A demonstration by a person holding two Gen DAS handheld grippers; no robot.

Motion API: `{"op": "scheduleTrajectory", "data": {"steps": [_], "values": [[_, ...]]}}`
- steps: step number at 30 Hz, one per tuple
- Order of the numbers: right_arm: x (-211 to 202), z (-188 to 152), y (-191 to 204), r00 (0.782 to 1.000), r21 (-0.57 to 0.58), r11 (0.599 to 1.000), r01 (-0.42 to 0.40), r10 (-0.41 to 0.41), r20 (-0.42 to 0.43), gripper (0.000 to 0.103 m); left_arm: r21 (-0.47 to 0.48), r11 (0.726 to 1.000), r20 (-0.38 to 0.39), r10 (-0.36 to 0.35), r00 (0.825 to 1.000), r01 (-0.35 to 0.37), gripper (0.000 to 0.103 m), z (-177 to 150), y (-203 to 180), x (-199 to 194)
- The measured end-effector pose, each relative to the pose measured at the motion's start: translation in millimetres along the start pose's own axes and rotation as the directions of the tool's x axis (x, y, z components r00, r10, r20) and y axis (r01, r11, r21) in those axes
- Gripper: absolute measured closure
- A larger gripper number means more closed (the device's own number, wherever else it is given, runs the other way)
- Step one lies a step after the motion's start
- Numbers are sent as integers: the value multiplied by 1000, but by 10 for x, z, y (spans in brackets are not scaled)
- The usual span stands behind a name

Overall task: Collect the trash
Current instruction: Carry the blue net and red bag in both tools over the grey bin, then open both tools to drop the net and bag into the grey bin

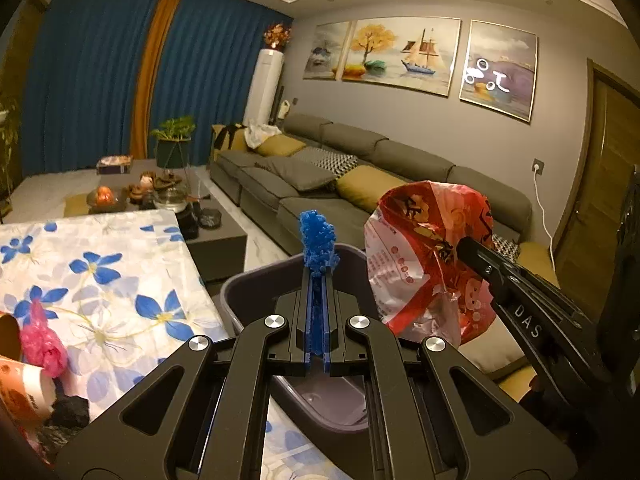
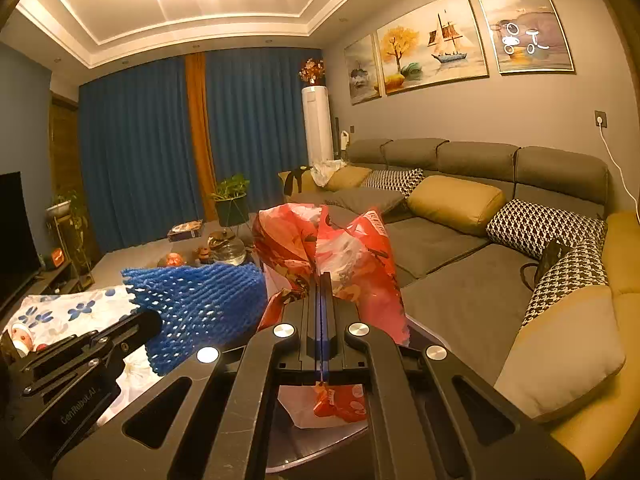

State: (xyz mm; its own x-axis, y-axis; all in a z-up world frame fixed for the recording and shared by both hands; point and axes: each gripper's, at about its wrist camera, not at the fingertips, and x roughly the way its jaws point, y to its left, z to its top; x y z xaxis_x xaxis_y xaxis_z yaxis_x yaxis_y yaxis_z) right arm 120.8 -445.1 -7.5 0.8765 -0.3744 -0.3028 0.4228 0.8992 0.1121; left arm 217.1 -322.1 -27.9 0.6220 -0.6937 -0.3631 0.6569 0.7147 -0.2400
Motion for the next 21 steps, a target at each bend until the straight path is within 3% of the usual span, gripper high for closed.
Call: {"op": "scheduleTrajectory", "data": {"steps": [18, 21], "values": [[239, 52, -30, 999, 13, 1000, -8, 9, -43, 102, -34, 997, -59, -68, 996, 66, 100, -86, 57, 289], [251, 58, -56, 999, 22, 1000, -13, 14, -49, 88, -34, 996, -80, -89, 993, 86, 93, -103, 82, 339]]}}
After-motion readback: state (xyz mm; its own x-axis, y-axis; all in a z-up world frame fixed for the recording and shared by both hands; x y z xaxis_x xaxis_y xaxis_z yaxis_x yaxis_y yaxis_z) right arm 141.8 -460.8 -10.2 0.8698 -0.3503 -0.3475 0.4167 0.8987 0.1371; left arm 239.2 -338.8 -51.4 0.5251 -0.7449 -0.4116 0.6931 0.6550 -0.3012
